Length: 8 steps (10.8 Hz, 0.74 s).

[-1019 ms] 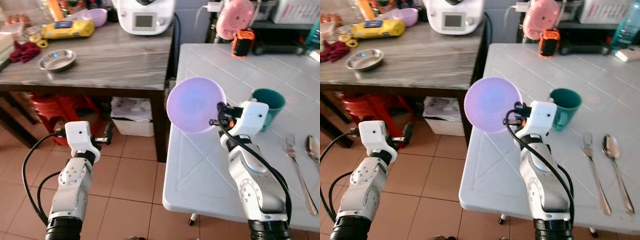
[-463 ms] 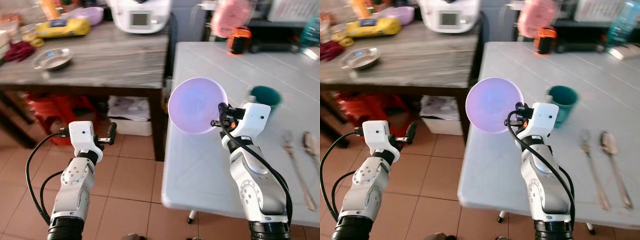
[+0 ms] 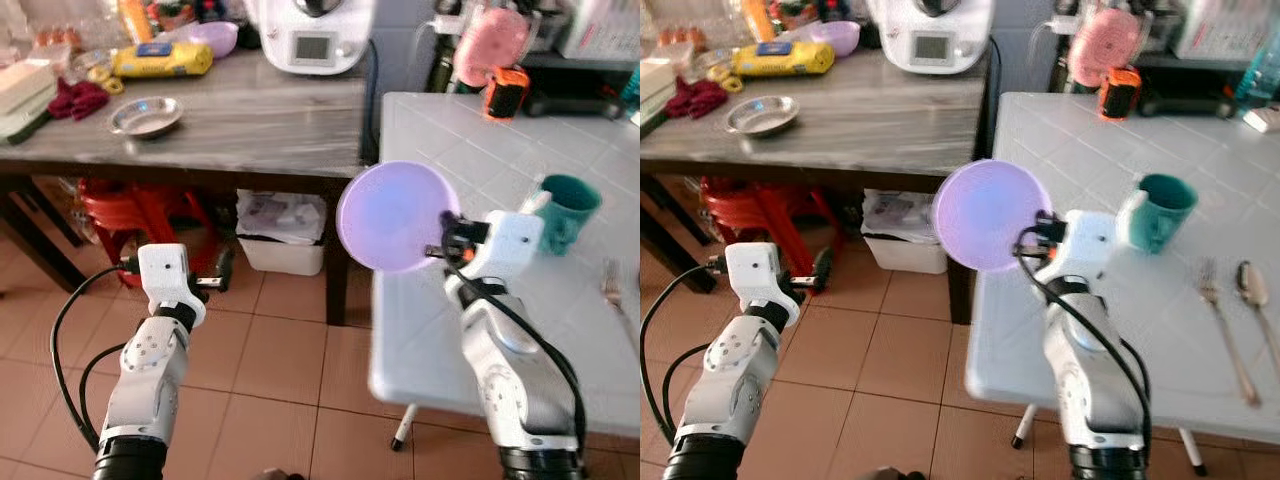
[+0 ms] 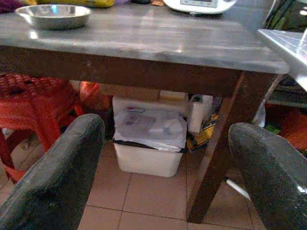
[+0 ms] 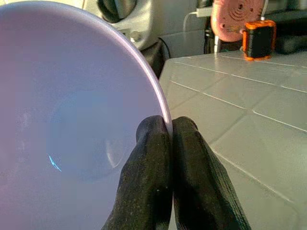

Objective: Setting the table

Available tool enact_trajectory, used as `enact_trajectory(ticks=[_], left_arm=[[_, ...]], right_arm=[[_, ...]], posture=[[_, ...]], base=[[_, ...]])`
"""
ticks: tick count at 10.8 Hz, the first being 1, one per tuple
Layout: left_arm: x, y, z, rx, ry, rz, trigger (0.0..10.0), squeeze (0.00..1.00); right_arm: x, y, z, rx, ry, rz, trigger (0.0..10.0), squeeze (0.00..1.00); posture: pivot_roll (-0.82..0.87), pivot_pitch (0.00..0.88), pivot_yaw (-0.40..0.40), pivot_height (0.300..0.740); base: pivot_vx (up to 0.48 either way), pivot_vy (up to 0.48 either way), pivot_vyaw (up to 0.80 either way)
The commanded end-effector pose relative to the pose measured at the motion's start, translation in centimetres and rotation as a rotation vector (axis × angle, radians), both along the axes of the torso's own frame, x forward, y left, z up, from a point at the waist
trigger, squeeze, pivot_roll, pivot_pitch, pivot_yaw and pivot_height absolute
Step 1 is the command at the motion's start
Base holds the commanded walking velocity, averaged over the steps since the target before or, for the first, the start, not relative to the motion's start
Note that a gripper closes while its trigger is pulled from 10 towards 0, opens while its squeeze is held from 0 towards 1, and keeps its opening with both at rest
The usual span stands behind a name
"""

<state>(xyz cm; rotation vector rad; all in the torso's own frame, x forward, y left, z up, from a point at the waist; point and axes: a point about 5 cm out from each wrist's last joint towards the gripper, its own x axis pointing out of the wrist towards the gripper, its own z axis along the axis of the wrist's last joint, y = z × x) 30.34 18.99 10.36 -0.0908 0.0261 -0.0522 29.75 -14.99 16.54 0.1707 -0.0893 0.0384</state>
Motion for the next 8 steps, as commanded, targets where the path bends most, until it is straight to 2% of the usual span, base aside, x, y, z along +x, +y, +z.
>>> enact_trajectory(ticks=[1,8], left_arm=[[-0.15,0.18,0.07,0.018,-0.001,0.0,10.0,0.0],[-0.12,0.01,0.05,0.025,-0.002,-0.014,10.0,0.0]], right_arm=[[-0.09,0.29,0.63,0.001,-0.03,0.004,10.0,0.0],[0.03,-0.06,0.71,-0.006,-0.036,-0.018,10.0,0.0]], posture=[[-0.04,0.105,0.079,0.74],[-0.04,0.107,0.081,0.74]], base=[[0.0,0.266,0.0],[0.0,0.281,0.0]])
